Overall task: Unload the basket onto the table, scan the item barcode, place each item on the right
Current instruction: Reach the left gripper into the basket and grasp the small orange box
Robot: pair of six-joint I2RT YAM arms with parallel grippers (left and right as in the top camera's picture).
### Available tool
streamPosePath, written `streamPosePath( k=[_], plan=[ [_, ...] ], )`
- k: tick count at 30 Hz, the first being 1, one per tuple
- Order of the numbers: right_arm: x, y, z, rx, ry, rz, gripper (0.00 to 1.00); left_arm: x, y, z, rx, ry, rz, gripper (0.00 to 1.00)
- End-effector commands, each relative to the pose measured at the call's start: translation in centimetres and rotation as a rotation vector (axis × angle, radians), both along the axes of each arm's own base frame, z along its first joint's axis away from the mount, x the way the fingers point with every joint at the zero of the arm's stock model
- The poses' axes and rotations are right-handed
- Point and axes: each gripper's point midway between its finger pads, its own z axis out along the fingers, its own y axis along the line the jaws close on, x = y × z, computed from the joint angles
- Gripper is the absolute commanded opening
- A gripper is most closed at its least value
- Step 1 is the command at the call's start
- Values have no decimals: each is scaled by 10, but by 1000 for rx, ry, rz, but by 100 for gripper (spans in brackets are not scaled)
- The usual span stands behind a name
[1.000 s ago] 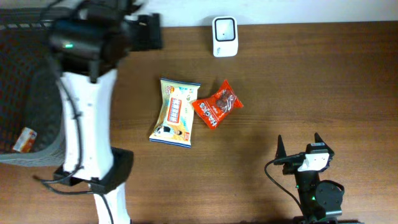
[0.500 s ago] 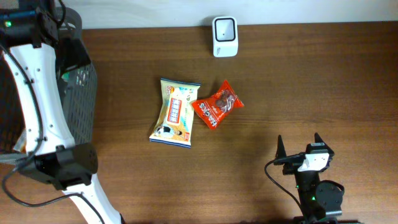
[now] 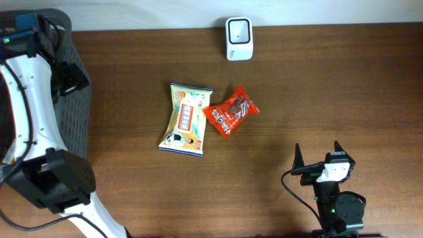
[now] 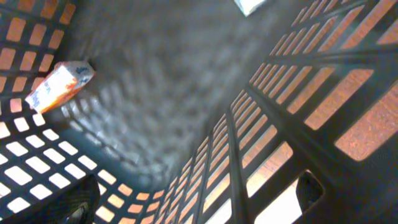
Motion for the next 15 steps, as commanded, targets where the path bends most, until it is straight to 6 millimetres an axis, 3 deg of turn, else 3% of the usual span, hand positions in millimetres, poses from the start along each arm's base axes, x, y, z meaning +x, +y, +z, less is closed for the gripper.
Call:
streamPosePath(
  k=[1, 15],
  plan=[
    [0, -3, -4, 0, 6, -18, 98, -15, 20, -43, -13, 115, 70, 99],
    [0, -3, -4, 0, 6, -18, 98, -27, 31, -43, -1, 149, 97, 100]
  ],
)
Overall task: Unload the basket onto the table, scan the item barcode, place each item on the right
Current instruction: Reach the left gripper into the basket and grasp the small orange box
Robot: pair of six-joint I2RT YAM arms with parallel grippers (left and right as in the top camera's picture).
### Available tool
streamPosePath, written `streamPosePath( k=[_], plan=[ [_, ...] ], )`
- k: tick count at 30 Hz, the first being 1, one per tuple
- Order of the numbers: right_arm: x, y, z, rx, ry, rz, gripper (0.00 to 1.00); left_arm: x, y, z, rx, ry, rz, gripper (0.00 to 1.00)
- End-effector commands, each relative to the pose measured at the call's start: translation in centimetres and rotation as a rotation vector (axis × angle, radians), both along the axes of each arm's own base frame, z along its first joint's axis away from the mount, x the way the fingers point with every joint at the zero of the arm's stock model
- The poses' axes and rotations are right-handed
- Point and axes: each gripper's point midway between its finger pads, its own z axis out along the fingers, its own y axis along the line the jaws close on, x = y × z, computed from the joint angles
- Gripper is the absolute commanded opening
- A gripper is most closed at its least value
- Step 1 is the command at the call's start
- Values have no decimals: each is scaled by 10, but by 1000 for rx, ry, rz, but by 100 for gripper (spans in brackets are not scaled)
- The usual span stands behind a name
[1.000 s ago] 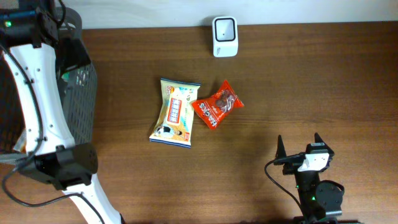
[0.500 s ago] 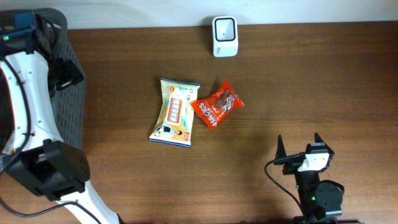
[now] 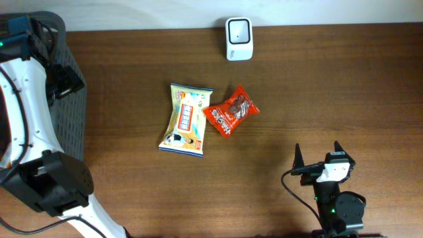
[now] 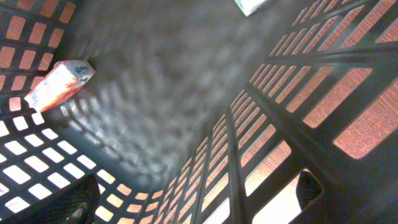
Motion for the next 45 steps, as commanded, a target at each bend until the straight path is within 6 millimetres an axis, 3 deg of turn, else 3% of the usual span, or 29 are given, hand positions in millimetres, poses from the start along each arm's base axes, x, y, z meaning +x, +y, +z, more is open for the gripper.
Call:
streamPosePath(
  k=[1, 7, 13, 18, 22, 25, 29, 31, 33, 38, 41, 43, 45],
  plan=[
    [0, -3, -4, -1, 6, -18, 98, -19, 20, -42, 0, 147, 67, 99],
    [0, -3, -4, -1, 6, -18, 98, -21, 19, -45, -3, 160, 67, 100],
    [0, -3, -4, -1, 6, -18, 98, -34, 22, -65, 17, 231, 69, 99],
    [0, -3, -4, -1, 6, -18, 98, -39, 43, -69, 150, 270, 80, 99],
    [0, -3, -4, -1, 6, -18, 98, -33, 46, -65, 162, 242, 83, 99],
    [0, -3, -4, -1, 6, -18, 98, -27, 44, -44, 149, 199, 85, 99],
    [0, -3, -4, -1, 6, -18, 98, -2, 21, -16, 11, 55, -4, 100],
    [0, -3, -4, -1, 6, -18, 98, 17, -3, 10, -98, -71, -121, 100],
    [0, -3, -4, -1, 6, -18, 98, 21, -11, 38, -112, -155, -155, 100],
    [0, -3, -4, -1, 6, -18, 98, 8, -16, 125, -23, -352, -172, 98],
    [0, -3, -4, -1, 6, -18, 98, 0, 1, 146, 58, -397, -127, 93],
    [0, -3, -4, -1, 6, -18, 98, -21, 48, 152, 177, -395, 107, 92],
    [0, -3, -4, -1, 6, -18, 98, -35, 73, 150, 211, -384, 210, 86]
  ],
)
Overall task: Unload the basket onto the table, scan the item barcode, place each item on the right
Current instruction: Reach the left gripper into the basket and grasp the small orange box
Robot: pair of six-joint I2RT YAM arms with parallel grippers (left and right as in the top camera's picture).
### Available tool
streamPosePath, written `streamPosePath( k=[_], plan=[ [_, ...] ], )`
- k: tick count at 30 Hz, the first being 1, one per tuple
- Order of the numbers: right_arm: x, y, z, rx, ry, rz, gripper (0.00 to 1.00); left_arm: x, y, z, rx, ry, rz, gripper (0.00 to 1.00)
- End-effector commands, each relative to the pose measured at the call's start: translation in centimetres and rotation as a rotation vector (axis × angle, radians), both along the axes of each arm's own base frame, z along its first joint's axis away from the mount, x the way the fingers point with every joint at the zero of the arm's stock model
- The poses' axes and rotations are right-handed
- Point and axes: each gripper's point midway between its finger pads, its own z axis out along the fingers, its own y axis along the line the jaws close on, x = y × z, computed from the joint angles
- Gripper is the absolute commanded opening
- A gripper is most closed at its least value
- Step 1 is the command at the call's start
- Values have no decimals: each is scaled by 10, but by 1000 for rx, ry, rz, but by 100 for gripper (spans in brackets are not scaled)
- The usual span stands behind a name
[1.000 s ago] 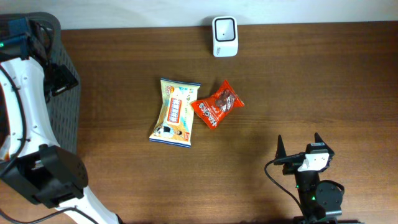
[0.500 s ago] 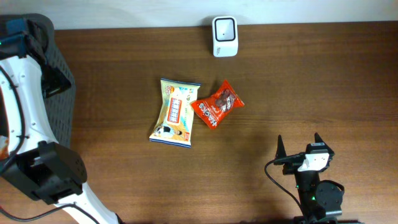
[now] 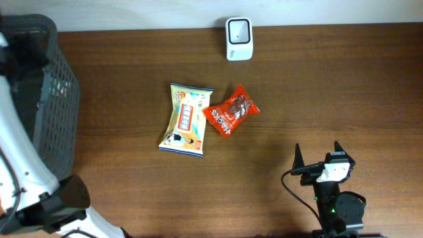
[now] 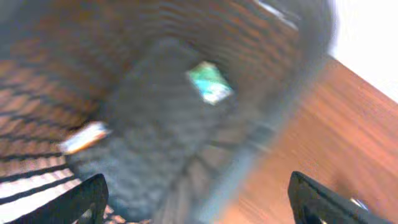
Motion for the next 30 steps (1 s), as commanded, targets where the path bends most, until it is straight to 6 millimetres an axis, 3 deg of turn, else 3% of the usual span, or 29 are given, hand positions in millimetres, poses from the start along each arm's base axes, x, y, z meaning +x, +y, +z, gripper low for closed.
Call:
streamPosePath(
  k=[1, 2, 4, 8, 10, 12, 17, 23, 24, 27, 28, 30],
  plan=[
    [0, -3, -4, -1, 6, -18, 98, -36, 66, -4, 58, 24, 288, 78],
    [0, -3, -4, -1, 6, -18, 98, -42, 76, -17, 37, 55, 315, 66],
    [0, -3, -4, -1, 6, -18, 98, -44, 78, -47, -53, 114, 309, 53],
    [0, -3, -4, -1, 6, -18, 98, -34, 62, -114, -215, 234, 257, 19],
    [0, -3, -4, -1, 6, -18, 98, -24, 45, -148, -289, 281, 208, 0],
    [0, -3, -4, -1, 6, -18, 98, -18, 30, -161, -334, 295, 137, 0],
    [0, -3, -4, -1, 6, -18, 98, -4, 2, -155, -341, 284, 16, 0],
    [0, -3, -4, -1, 6, -18, 98, -7, 3, -139, -313, 251, 16, 2],
    [0, -3, -4, -1, 6, -18, 98, -7, 4, -135, -299, 243, 19, 13],
    [0, -3, -4, -1, 6, -18, 98, -11, 23, -125, -194, 250, 66, 27],
    [0, -3, -4, -1, 6, -18, 98, -16, 37, -123, -131, 267, 110, 51],
    [0, -3, -4, -1, 6, -18, 98, -36, 61, -118, -49, 299, 269, 59]
  ],
)
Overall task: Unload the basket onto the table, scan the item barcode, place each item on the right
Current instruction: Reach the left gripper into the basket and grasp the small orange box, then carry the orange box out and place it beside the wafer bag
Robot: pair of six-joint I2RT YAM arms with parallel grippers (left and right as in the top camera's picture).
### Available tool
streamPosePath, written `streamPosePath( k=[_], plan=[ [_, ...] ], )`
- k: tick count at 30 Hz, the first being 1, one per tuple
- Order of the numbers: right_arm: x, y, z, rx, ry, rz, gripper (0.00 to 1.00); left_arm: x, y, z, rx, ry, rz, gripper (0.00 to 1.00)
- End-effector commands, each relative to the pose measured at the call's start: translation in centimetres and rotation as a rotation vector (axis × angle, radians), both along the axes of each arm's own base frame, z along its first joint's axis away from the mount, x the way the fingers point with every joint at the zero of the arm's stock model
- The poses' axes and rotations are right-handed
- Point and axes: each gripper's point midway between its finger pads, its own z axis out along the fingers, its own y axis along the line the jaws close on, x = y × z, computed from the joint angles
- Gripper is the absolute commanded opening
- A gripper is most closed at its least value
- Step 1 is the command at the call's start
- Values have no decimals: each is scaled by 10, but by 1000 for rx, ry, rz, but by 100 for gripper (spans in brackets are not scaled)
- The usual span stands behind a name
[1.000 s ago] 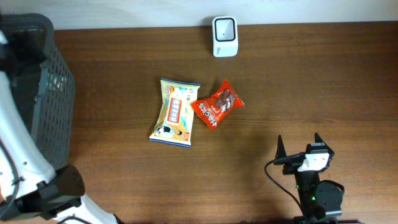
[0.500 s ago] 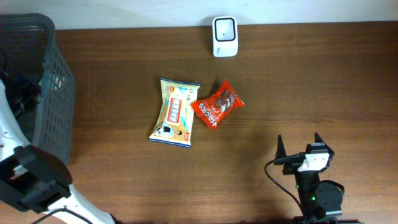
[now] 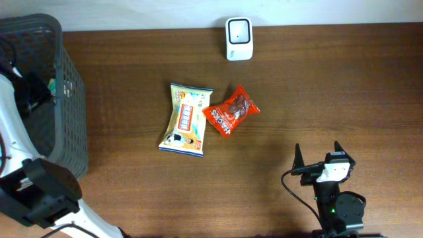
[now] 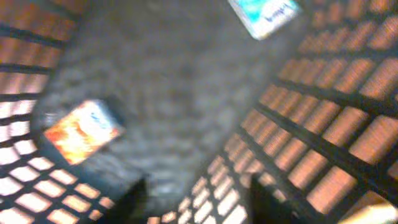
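My left gripper point(image 4: 199, 205) is down inside the dark mesh basket point(image 3: 69, 112) at the table's left end. It is open, with nothing between its blurred fingertips point(image 4: 127, 200). On the basket floor lie an orange box point(image 4: 81, 130) to its left and a teal-and-white packet point(image 4: 264, 12) at the far side. The white barcode scanner point(image 3: 238, 30) stands at the table's back edge. My right gripper point(image 3: 318, 157) rests open at the front right, holding nothing.
A yellow snack bag point(image 3: 187, 119) and a red packet point(image 3: 230, 111) lie side by side mid-table, touching. The basket's mesh walls point(image 4: 323, 124) close in around my left gripper on the right and left.
My left gripper was above the basket's rim, looking down into it. Now it is low inside the basket near the orange box, with its fingers closer together. The right arm has not moved.
My left gripper was open deep in the basket, with the orange box at its left, and stayed there half a second later. Then it was up above the rim. Now it is low in the basket again, holding nothing.
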Motion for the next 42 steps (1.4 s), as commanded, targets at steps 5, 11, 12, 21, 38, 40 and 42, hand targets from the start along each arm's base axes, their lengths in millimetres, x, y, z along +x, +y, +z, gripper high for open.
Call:
streamPosePath(
  k=[5, 11, 12, 21, 38, 40, 42],
  plan=[
    [0, -3, -4, 0, 6, -18, 98, -57, 69, 23, 196, 58, 291, 82],
    [0, -3, -4, 0, 6, -18, 99, -67, 72, -15, 135, 102, 334, 86],
    [0, -3, -4, 0, 6, -18, 98, -67, 72, -24, 131, 108, 346, 86],
    [0, -3, -4, 0, 6, -18, 98, -70, 76, -114, 138, 152, 351, 83],
    [0, -3, -4, 0, 6, -18, 98, -92, 70, -191, 96, 349, 335, 14],
    [0, -3, -4, 0, 6, -18, 98, -91, 71, -189, 98, 345, 336, 0],
    [0, -3, -4, 0, 6, -18, 98, -87, 73, -176, 98, 345, 336, 0]
  ],
)
